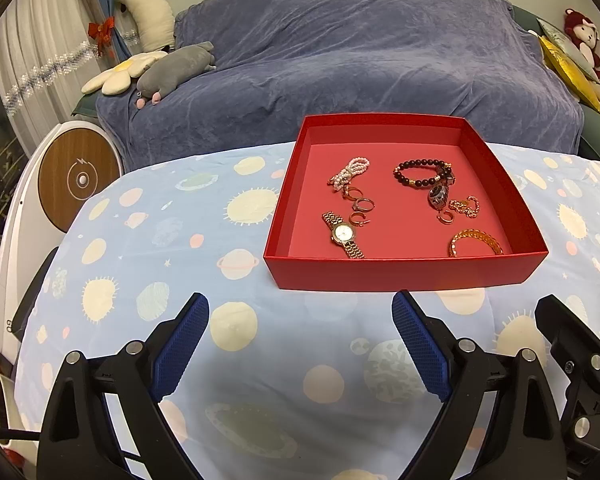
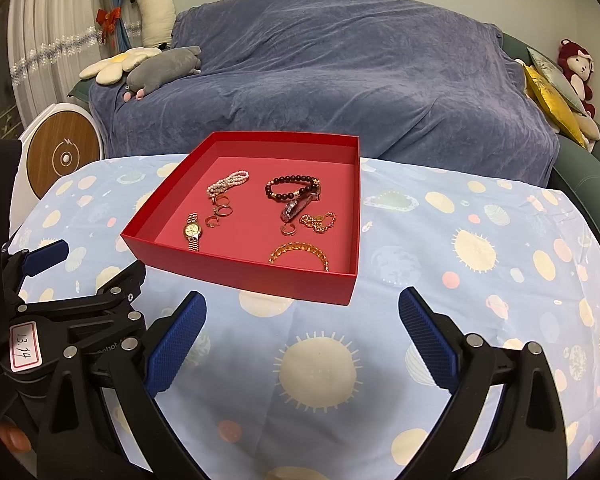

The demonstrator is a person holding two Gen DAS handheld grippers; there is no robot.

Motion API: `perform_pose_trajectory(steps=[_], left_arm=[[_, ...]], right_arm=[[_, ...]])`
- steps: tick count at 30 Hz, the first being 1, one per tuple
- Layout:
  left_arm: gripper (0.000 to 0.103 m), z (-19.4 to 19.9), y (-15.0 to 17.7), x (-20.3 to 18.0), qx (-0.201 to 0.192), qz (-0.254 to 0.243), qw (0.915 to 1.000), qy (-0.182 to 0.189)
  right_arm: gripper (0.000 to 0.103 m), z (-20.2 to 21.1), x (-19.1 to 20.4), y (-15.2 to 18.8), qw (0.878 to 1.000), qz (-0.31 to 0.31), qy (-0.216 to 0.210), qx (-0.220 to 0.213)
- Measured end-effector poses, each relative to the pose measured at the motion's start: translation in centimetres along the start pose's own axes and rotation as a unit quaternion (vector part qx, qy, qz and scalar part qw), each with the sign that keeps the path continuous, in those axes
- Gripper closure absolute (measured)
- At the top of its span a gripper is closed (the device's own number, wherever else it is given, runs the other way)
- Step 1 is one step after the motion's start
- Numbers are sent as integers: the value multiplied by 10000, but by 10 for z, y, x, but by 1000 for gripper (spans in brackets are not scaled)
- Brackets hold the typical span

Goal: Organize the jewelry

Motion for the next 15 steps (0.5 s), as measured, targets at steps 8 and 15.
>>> perform_pose_trajectory(steps=[8,15], left_arm=[[12,0,0,-1,-14,-32,10000,-37],[12,-1,0,-1,44,-9,10000,28]], right_arm=[[8,0,0,0,10000,3,4,-1],[8,0,0,0,10000,5,9,-4]])
Point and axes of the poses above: each gripper's, at about its wrist camera, not at the fingertips, and z roughly against the way its jaws point, x to its left, y to its underside, the point moved 4 cm from there along -z, roughly the way its jaws point, and after that the axes turned 4 degrees about -z, right-handed, at the moved point
